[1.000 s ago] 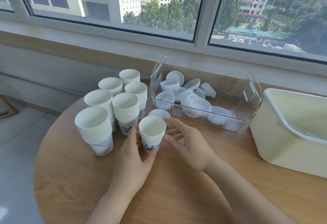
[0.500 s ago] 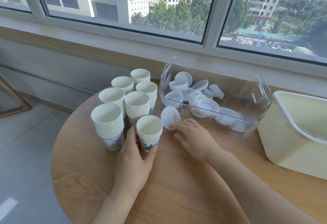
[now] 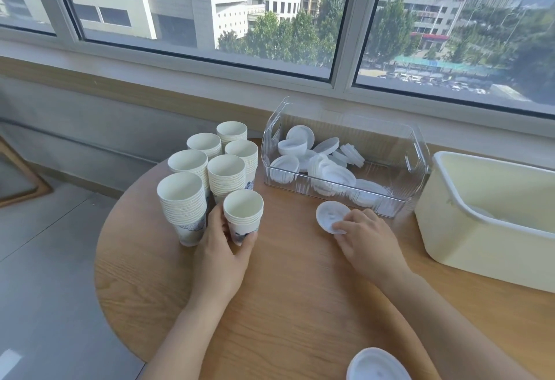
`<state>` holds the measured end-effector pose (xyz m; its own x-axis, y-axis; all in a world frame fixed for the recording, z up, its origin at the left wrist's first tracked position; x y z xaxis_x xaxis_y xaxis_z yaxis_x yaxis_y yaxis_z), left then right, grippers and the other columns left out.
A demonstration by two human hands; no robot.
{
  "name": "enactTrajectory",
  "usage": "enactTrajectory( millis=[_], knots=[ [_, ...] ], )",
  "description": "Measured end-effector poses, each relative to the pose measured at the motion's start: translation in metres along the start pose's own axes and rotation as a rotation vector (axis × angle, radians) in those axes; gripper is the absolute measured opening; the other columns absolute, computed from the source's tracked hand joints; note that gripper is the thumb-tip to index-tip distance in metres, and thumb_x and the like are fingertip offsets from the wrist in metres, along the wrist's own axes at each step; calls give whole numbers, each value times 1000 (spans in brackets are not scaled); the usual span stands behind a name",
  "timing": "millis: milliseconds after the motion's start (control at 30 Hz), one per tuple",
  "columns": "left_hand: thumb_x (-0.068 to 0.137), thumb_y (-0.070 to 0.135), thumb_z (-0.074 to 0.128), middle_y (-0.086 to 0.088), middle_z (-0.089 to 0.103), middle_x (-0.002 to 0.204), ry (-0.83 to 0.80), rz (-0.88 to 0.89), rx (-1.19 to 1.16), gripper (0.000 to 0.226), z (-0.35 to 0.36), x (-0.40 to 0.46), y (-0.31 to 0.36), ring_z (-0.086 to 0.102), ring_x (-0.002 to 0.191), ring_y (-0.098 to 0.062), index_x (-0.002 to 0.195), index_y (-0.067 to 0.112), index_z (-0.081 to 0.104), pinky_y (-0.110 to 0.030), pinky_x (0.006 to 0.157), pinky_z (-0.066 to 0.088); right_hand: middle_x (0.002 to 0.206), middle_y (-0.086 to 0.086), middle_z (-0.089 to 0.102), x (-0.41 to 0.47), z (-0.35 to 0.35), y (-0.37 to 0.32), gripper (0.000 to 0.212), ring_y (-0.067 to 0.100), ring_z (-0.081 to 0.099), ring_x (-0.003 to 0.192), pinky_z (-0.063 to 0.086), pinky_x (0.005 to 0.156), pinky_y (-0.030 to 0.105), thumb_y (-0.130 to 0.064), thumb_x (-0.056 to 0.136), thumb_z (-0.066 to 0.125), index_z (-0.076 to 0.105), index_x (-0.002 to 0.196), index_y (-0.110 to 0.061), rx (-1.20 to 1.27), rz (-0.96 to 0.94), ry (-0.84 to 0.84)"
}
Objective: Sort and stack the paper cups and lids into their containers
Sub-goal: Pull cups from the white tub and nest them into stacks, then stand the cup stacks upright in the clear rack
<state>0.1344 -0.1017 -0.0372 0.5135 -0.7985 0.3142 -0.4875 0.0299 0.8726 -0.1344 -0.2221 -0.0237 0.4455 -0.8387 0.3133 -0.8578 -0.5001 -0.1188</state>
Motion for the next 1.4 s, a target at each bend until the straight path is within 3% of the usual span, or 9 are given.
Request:
enactTrajectory(
  millis=[167, 433, 600, 733, 833, 1000, 1067, 1200, 1400],
  knots=[
    [86, 25, 83, 16, 67, 119, 5, 2, 5, 66, -3, -4, 1, 66, 105, -5, 141, 29, 47, -37, 95, 56, 116, -3, 65, -12, -21, 7, 27, 25, 59, 108, 49, 90, 40, -30, 96, 67, 76, 121, -25, -44, 38, -23],
    [88, 26, 80, 3, 52, 142, 14, -41, 36, 81, -15, -52, 1, 52, 129, -13, 155, 21, 36, -38, 111, 44, 123, -25, 57, -95, -47, -21, 30, 2, 53, 122, 39, 106, 19, -46, 98, 63, 70, 127, -41, 432, -112, -124],
    [91, 27, 77, 8, 48, 143, -88, 24, 1, 78, -3, -92, 26, 48, 133, -10, 155, 30, 33, -32, 111, 40, 127, -29, 57, -145, -57, -23, 38, 0, 51, 129, 38, 107, 18, -62, 96, 60, 68, 128, -43, 588, -73, -278],
    [91, 35, 74, 12, 48, 146, -174, 64, 30, 80, 17, -111, 44, 47, 135, -5, 157, 34, 28, -32, 112, 41, 124, -28, 60, -163, -59, -20, 33, 1, 53, 127, 39, 104, 16, -57, 95, 66, 71, 124, -42, 594, -64, -287],
    [90, 41, 72, 15, 48, 146, -242, 95, 37, 81, 32, -119, 54, 46, 137, -3, 156, 39, 25, -33, 112, 43, 115, -31, 63, -167, -56, -16, 22, 0, 56, 116, 39, 91, 9, -43, 96, 71, 74, 118, -41, 587, -30, -271],
    [92, 40, 72, 18, 49, 144, -356, 143, 76, 80, 55, -115, 57, 46, 132, 2, 156, 40, 26, -35, 112, 44, 97, -26, 70, -154, -46, -3, 14, 7, 63, 89, 47, 73, 17, -32, 98, 68, 77, 108, -36, 570, 48, -186],
    [92, 40, 73, 17, 50, 142, -374, 151, 81, 78, 63, -105, 56, 48, 129, 0, 155, 41, 27, -37, 111, 45, 92, -22, 69, -138, -42, 9, 13, 8, 62, 85, 49, 71, 24, -32, 97, 66, 75, 106, -38, 500, 108, -122],
    [90, 42, 75, 18, 48, 141, -419, 166, 99, 81, 83, -79, 55, 49, 127, 2, 155, 43, 26, -38, 110, 46, 88, -22, 65, -98, -38, 40, 14, 2, 58, 81, 39, 68, 16, -30, 97, 66, 73, 104, -38, 399, 288, 10],
    [89, 44, 77, 12, 42, 154, -440, 190, 82, 87, 113, -36, 56, 44, 137, 0, 158, 40, 25, -31, 115, 41, 100, -10, 70, -46, -31, 59, 17, 17, 63, 89, 52, 74, 35, -23, 97, 64, 72, 111, -27, 267, 297, 137]
  ],
)
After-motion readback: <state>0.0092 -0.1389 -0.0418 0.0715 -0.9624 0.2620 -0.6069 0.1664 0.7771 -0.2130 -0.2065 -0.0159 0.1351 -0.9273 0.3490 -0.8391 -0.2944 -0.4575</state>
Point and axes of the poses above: each hand's wrist, its own x-axis towards the middle knuckle, its own z-axis out of the palm, y = z × x, the point moved 6 cm from there along x, towards the middle knuckle
